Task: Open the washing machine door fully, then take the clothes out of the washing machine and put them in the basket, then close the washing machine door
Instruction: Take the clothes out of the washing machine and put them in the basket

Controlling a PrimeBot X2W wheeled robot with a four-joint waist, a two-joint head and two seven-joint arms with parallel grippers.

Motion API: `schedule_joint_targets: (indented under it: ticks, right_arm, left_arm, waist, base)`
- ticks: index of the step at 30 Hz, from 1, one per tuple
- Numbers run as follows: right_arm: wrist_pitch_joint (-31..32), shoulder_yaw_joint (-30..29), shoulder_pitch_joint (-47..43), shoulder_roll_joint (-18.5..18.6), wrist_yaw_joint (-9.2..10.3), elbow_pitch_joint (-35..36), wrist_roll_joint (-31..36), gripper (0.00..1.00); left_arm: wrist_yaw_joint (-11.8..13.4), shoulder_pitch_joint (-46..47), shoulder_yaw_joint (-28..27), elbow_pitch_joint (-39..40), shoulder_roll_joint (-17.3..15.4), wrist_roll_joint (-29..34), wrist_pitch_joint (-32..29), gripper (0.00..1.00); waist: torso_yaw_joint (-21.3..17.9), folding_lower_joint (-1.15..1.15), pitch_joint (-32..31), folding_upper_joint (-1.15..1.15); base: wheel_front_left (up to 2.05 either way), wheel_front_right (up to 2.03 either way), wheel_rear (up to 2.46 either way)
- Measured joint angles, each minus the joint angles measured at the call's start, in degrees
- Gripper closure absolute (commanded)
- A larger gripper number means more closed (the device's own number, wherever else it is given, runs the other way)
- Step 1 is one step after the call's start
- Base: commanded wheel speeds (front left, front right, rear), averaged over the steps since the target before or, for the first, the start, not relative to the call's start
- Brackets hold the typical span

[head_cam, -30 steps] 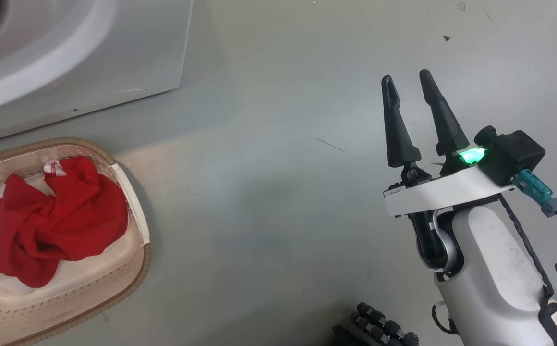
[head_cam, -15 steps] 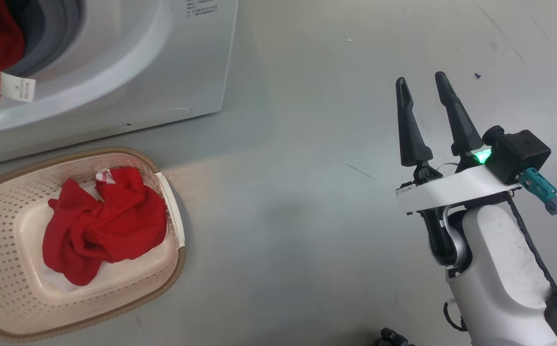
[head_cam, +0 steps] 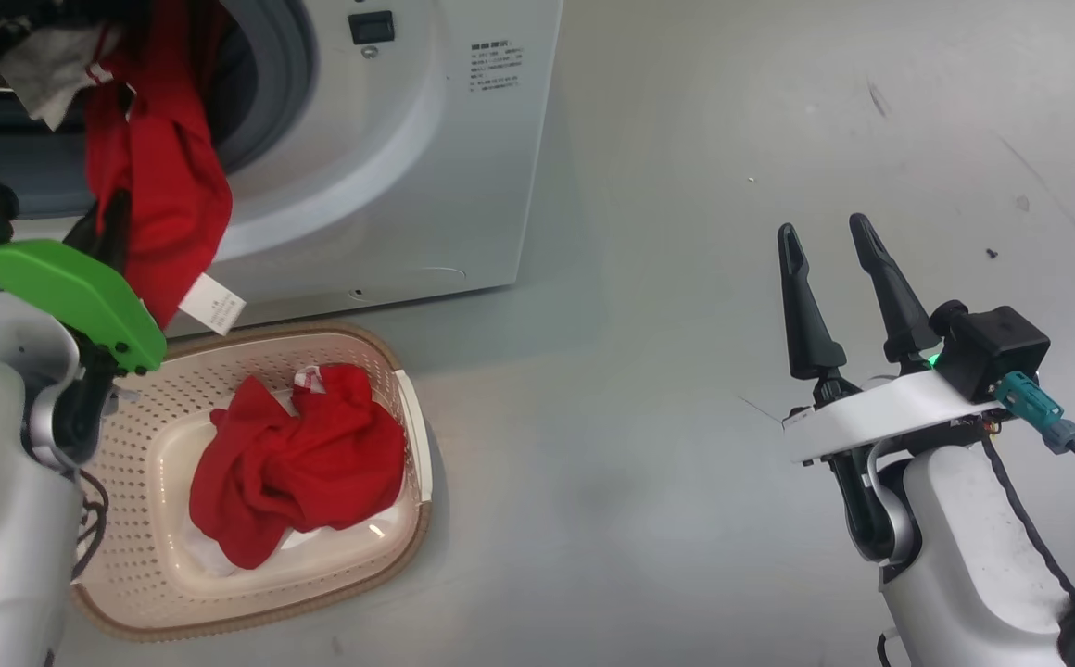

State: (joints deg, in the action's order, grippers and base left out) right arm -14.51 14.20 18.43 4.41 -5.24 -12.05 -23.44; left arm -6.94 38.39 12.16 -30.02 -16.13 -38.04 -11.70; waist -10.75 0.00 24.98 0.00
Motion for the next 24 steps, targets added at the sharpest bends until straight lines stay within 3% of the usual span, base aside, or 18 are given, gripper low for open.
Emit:
schedule_joint_targets:
  ticks: [11,24]
  right_arm:
    - [0.0,0.3,-3.54,0.01,-0.24,-1.32,0.01,0.0]
    - [0.0,0.15,-5.04,-0.31,-0.56,-1.4,0.0,0.0]
  left_arm:
    - [0.0,-9.41,2.52,1.86,-1.3,-0.33,7.68,1.0]
    - [-0.01,-14.28,6.12,8.92,-5.17,6.25,21.19,1.0]
  waist:
    - [4.21,0.0,-6.27,0.0]
    - [6.84,0.0,-10.02,0.0]
  base:
    - [0.0,0.0,0.0]
    - [0.0,0.0,0.0]
